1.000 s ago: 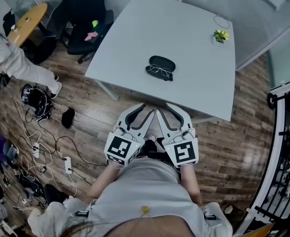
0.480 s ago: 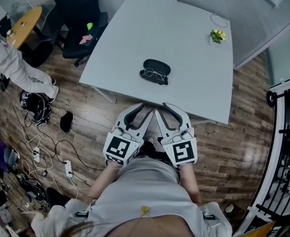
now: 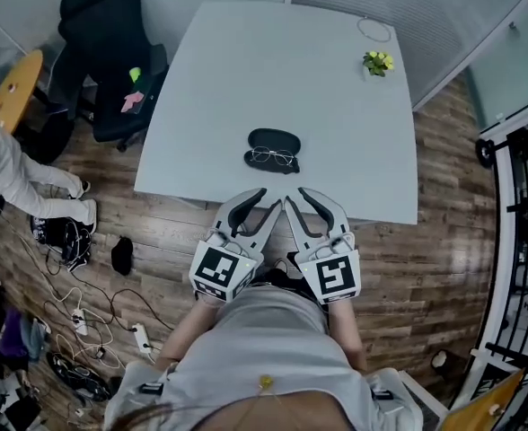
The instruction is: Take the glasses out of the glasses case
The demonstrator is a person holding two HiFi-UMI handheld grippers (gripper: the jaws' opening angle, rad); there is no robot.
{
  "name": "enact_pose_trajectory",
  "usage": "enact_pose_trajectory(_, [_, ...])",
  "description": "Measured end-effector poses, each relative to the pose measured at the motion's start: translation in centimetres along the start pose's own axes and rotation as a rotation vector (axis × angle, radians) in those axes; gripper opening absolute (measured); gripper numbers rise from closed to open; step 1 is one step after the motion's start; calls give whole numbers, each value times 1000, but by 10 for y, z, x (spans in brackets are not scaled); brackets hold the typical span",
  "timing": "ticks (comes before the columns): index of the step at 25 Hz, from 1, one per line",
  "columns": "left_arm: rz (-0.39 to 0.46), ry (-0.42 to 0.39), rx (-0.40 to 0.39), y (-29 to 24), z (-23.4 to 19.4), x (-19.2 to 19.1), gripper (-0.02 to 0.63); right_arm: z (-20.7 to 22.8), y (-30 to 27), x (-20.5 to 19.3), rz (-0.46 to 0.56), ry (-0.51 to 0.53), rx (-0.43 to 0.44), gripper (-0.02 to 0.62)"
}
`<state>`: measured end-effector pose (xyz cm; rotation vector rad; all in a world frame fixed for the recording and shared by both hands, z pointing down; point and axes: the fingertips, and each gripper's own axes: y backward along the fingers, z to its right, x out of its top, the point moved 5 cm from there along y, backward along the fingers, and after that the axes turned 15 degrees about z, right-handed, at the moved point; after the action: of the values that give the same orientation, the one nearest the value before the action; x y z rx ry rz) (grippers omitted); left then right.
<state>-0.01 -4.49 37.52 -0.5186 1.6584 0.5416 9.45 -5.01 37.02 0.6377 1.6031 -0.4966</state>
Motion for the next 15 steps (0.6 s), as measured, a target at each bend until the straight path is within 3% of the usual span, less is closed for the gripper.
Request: enact_pose_trajectory(15, [-44,4,-182,-49,-111,0,140,14,-104,-22,-91,53,-136,89])
